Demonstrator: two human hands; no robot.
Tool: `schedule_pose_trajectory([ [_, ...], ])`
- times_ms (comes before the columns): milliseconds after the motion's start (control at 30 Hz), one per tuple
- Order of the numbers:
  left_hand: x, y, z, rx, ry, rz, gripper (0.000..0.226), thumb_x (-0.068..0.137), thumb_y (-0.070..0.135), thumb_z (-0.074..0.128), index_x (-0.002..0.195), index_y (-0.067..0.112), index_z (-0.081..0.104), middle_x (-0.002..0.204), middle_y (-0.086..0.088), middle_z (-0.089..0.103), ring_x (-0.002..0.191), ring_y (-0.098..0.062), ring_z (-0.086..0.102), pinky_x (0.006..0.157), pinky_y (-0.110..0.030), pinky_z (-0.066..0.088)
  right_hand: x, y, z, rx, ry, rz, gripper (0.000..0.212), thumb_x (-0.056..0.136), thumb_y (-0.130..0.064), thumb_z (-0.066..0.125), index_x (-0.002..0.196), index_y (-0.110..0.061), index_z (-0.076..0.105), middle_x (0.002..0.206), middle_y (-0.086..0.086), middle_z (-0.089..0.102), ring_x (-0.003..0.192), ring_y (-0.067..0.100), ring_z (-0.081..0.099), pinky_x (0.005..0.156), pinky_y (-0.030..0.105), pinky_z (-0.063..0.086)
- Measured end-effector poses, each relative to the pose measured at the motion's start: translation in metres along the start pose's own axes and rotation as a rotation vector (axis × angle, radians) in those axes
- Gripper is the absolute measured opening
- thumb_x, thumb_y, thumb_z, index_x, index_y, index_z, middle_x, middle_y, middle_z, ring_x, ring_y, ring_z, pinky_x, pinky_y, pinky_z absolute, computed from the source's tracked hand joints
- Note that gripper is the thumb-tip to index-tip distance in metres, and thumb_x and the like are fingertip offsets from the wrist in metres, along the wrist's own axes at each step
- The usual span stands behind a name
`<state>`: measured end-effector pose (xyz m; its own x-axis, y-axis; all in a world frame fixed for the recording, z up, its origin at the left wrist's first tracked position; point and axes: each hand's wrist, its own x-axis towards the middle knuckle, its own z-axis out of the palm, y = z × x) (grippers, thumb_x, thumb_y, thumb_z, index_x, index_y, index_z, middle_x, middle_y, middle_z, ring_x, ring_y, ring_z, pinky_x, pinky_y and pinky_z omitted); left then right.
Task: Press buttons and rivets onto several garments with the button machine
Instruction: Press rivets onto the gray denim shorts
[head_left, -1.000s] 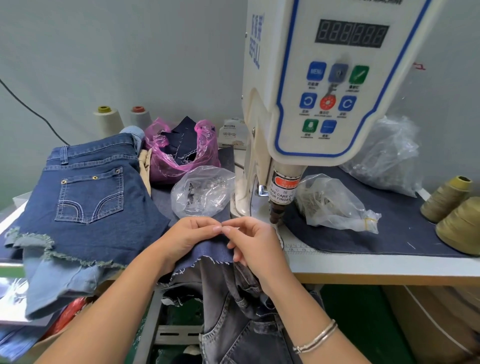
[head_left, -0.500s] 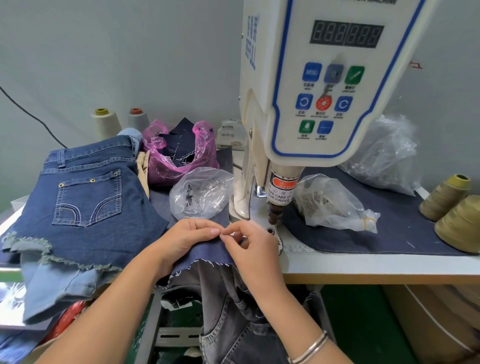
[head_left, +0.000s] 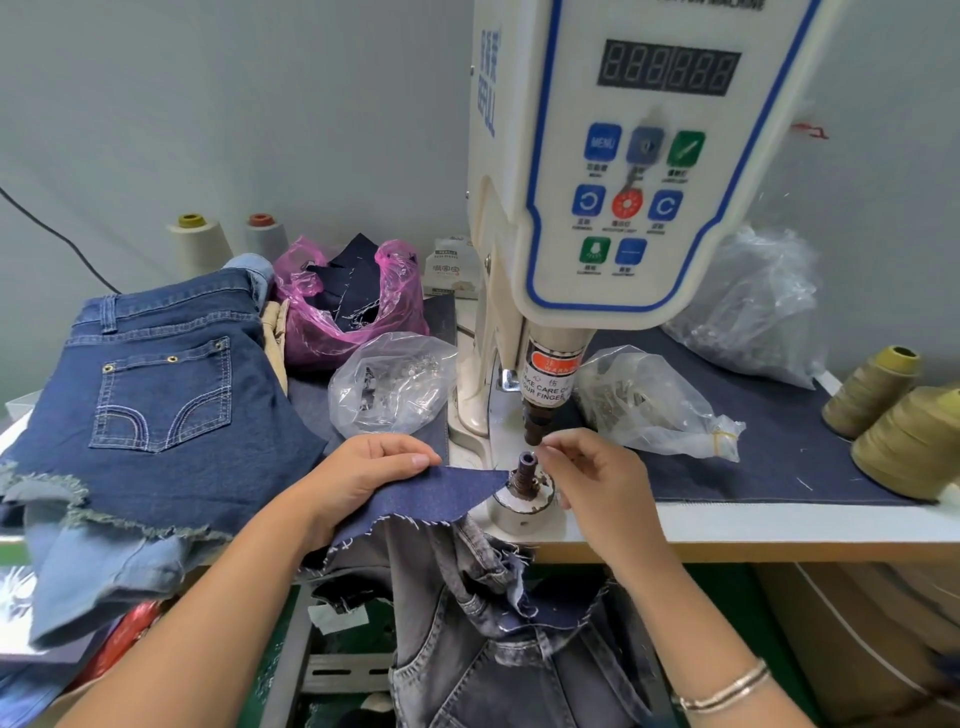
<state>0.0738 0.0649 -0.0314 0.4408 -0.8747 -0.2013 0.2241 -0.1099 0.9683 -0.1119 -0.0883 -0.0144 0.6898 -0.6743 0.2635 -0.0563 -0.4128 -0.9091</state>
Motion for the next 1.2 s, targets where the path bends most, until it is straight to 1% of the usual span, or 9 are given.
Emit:
schedule_pose_trajectory([
  [200, 0.001, 0.000, -0.001, 0.009, 0.001, -0.001, 0.010, 0.075, 0.021, 0.068, 0.076, 0.017, 0.077, 0.074, -0.003, 0.070, 0.065, -0.008, 0.065, 0.059, -0.015, 0.050, 0.010, 0.005, -0.001, -0.192, -0.062, -0.088, 0.026, 0.086, -0.013, 0.068, 0.071, -0.033, 0.061, 0.060, -0.025, 0.059, 0.061, -0.006, 0.054, 0.060, 0.005, 0.037],
  [433, 0.000, 0.000, 0.000, 0.020, 0.009, -0.004, 0.010, 0.075, 0.021, 0.068, 0.077, 0.016, 0.077, 0.075, -0.004, 0.070, 0.065, -0.009, 0.065, 0.059, -0.015, 0.051, 0.019, 0.005, -0.005, -0.387, -0.068, -0.224, 0.005, 0.079, -0.009, 0.074, 0.078, -0.012, 0.070, 0.059, -0.020, 0.051, 0.062, -0.006, 0.053, 0.059, 0.004, 0.037],
  [633, -0.001, 0.003, 0.002, 0.022, 0.004, 0.010, 0.008, 0.075, 0.019, 0.069, 0.077, 0.019, 0.076, 0.075, -0.003, 0.069, 0.064, -0.008, 0.064, 0.058, -0.014, 0.050, 0.007, 0.002, -0.008, -0.322, 0.009, -0.247, 0.006, 0.081, -0.008, 0.073, 0.082, -0.014, 0.074, 0.062, -0.014, 0.060, 0.062, 0.006, 0.055, 0.057, 0.008, 0.040],
  [733, -0.007, 0.009, 0.007, 0.184, -0.066, 0.011, 0.006, 0.079, 0.019, 0.075, 0.083, 0.024, 0.074, 0.070, -0.014, 0.054, 0.060, -0.020, 0.050, 0.055, -0.016, 0.042, -0.013, -0.008, -0.003, -0.149, 0.052, -0.252, 0.013, 0.084, -0.014, 0.069, 0.086, -0.026, 0.070, 0.072, -0.012, 0.065, 0.067, 0.005, 0.060, 0.061, 0.009, 0.044],
  [833, -0.015, 0.023, 0.019, 0.415, -0.215, 0.087, 0.009, 0.081, 0.025, 0.067, 0.089, 0.028, 0.070, 0.060, -0.009, 0.036, 0.055, -0.016, 0.028, 0.051, -0.021, 0.023, -0.028, -0.018, 0.006, -0.060, -0.125, -0.195, 0.024, 0.085, -0.023, 0.059, 0.101, -0.041, 0.061, 0.099, -0.022, 0.065, 0.094, -0.003, 0.061, 0.079, 0.007, 0.044],
  [933, -0.027, 0.045, 0.036, 0.511, -0.372, 0.218, 0.011, 0.088, 0.017, 0.064, 0.094, 0.026, 0.063, 0.050, 0.012, 0.034, 0.047, -0.007, 0.024, 0.048, -0.016, 0.022, -0.033, -0.023, 0.006, 0.017, -0.374, -0.084, 0.037, 0.094, -0.023, 0.054, 0.123, -0.045, 0.051, 0.117, -0.018, 0.062, 0.114, -0.002, 0.054, 0.096, 0.015, 0.041],
  [1033, -0.036, 0.070, 0.045, 0.627, -0.426, 0.262, 0.013, 0.090, 0.018, 0.064, 0.095, 0.029, 0.059, 0.049, 0.011, 0.034, 0.047, -0.010, 0.024, 0.048, -0.017, 0.023, -0.038, -0.026, 0.000, 0.005, -0.506, -0.029, 0.027, 0.098, -0.027, 0.046, 0.102, -0.052, 0.057, 0.101, -0.006, 0.066, 0.095, 0.004, 0.060, 0.083, 0.022, 0.045],
  [1100, -0.039, 0.082, 0.046, 0.748, -0.418, 0.251, 0.015, 0.091, 0.022, 0.066, 0.093, 0.034, 0.057, 0.051, 0.007, 0.038, 0.050, -0.012, 0.027, 0.050, -0.022, 0.025, -0.045, -0.023, -0.005, -0.094, -0.521, -0.069, 0.025, 0.096, -0.031, 0.048, 0.072, -0.030, 0.054, 0.069, -0.006, 0.052, 0.067, 0.001, 0.048, 0.063, 0.022, 0.036],
  [1200, -0.039, 0.089, 0.050, 0.939, -0.391, 0.219, 0.015, 0.088, 0.027, 0.069, 0.093, 0.037, 0.060, 0.055, 0.008, 0.046, 0.052, -0.007, 0.035, 0.054, -0.017, 0.031, -0.054, -0.013, -0.017, -0.110, -0.420, -0.053, 0.032, 0.090, -0.027, 0.061, 0.060, -0.018, 0.050, 0.061, -0.006, 0.042, 0.061, 0.000, 0.041, 0.060, 0.016, 0.032],
])
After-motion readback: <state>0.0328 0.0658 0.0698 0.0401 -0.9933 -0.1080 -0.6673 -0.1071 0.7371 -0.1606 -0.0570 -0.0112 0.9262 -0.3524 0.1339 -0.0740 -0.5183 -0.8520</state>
